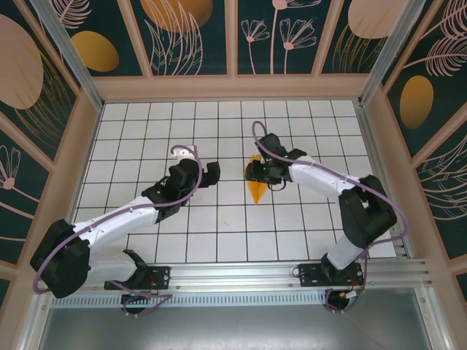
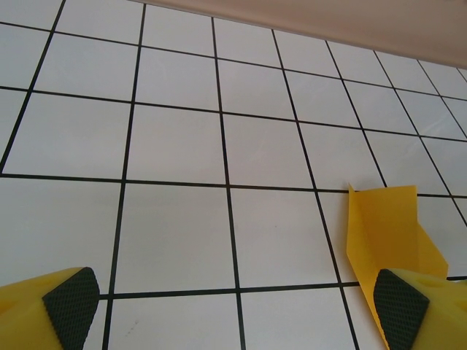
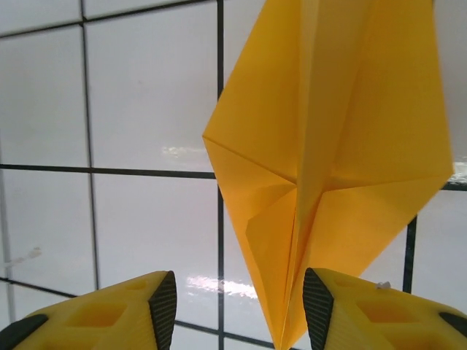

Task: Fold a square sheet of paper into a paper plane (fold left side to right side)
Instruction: Pick up the paper plane at the center of the table.

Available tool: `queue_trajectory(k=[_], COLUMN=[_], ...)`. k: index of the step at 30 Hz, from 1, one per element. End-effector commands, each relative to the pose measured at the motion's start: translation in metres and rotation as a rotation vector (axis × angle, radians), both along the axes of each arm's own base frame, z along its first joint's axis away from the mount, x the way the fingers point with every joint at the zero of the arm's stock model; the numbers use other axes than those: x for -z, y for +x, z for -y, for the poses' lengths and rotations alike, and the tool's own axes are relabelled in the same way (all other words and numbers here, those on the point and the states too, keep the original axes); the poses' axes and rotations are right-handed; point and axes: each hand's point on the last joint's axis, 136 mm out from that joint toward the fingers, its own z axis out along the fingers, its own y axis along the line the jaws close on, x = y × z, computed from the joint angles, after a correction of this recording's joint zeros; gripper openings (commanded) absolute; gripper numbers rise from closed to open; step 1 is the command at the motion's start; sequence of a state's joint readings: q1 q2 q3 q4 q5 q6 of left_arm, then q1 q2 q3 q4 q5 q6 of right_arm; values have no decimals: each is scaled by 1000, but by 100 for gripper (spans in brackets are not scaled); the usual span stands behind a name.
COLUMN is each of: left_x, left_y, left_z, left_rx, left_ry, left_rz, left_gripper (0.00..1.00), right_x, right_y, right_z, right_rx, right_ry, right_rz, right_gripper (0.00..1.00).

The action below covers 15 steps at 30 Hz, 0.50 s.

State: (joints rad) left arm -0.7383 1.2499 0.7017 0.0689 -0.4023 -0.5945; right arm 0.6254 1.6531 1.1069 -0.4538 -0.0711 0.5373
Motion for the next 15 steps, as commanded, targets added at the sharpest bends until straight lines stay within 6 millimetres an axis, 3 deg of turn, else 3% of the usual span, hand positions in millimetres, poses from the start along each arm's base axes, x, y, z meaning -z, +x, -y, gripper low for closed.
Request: queue_trajectory(k=[1,15], left_x=[-2,2], left_y=[1,0], left_z=[-4,-3], left_rx=[-13,-3], left_ry=[-3,0], left_rz=[22,15], left_gripper=[98,98], right_x=[17,52], right_y=[2,6], right_z=[12,10], right_rx=[58,36], right_ry=[-128,-226], right_rz=[-36,-86], right_gripper=[54,51])
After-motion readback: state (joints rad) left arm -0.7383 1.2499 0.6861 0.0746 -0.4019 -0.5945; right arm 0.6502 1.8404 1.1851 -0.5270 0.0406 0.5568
